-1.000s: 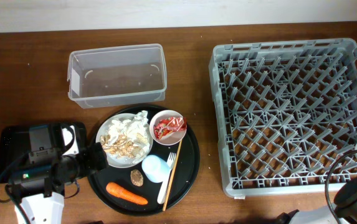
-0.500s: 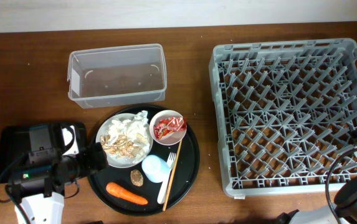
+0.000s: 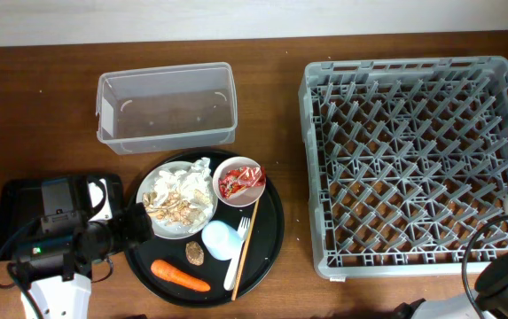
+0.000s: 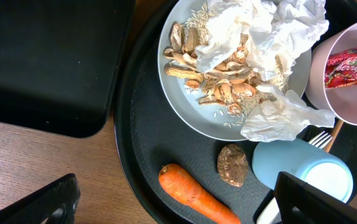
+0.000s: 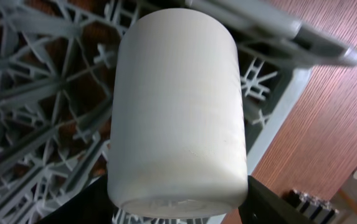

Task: Sort waste into correct bins and load items into the dishwasher rack
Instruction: 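Lower the white cup into the rack and release it, then reach the right gripper to the light-blue cup and grasp it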

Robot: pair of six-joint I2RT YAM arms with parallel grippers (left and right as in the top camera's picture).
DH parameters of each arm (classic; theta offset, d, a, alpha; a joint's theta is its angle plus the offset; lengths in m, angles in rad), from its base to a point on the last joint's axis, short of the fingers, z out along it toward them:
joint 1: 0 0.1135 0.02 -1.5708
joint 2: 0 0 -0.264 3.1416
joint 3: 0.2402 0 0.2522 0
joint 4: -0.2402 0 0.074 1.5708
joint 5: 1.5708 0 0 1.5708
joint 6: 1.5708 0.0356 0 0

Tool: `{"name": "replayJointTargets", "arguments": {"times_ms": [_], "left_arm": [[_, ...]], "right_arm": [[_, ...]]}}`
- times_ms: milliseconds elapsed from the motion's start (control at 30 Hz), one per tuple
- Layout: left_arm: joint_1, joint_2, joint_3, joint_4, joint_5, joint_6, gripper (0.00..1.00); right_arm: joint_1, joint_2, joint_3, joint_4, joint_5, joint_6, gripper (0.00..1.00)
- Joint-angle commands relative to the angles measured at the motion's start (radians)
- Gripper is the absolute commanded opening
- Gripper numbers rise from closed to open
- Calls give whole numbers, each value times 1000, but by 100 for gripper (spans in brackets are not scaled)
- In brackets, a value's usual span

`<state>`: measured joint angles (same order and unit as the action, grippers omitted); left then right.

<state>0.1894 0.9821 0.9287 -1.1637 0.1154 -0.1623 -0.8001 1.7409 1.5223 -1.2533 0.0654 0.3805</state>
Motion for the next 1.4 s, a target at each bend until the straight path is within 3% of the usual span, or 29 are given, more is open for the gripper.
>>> {"name": "replayJointTargets", "arguments": {"times_ms": [0, 333, 400, 433, 467, 633, 800, 967, 1033, 1367], "left_arm": [[5, 0, 21, -1, -7, -8, 99], [5, 0, 21, -8, -7, -9, 99], [5, 0, 21, -8, -7, -9, 99], [5, 0, 21, -8, -7, -9, 99], [5, 0, 21, -9, -7, -9, 99], [5, 0, 21, -16, -8, -9, 99], [5, 0, 21, -16, -8, -8, 99], [5, 0, 21, -12, -8, -8, 99], [5, 0, 21, -12, -8, -8, 99], [5, 0, 21, -33, -18, -8, 99]], "right_arm": [[-6, -29, 19, -14, -58, -9, 62], [-86, 2, 19, -7, -167, -45, 62], [-92, 14, 19, 10, -167, -51, 74], [-92, 21, 19, 22, -168, -51, 92], [-92, 29, 19, 47, -166, -51, 99], [-90, 24, 72, 48, -279, -61, 98], [-30, -37, 162, -35, -421, -234, 98], [258, -162, 177, -96, -488, -423, 99], [452, -179, 177, -147, -449, -453, 99], [1266, -137, 176, -142, -283, -373, 100]]}}
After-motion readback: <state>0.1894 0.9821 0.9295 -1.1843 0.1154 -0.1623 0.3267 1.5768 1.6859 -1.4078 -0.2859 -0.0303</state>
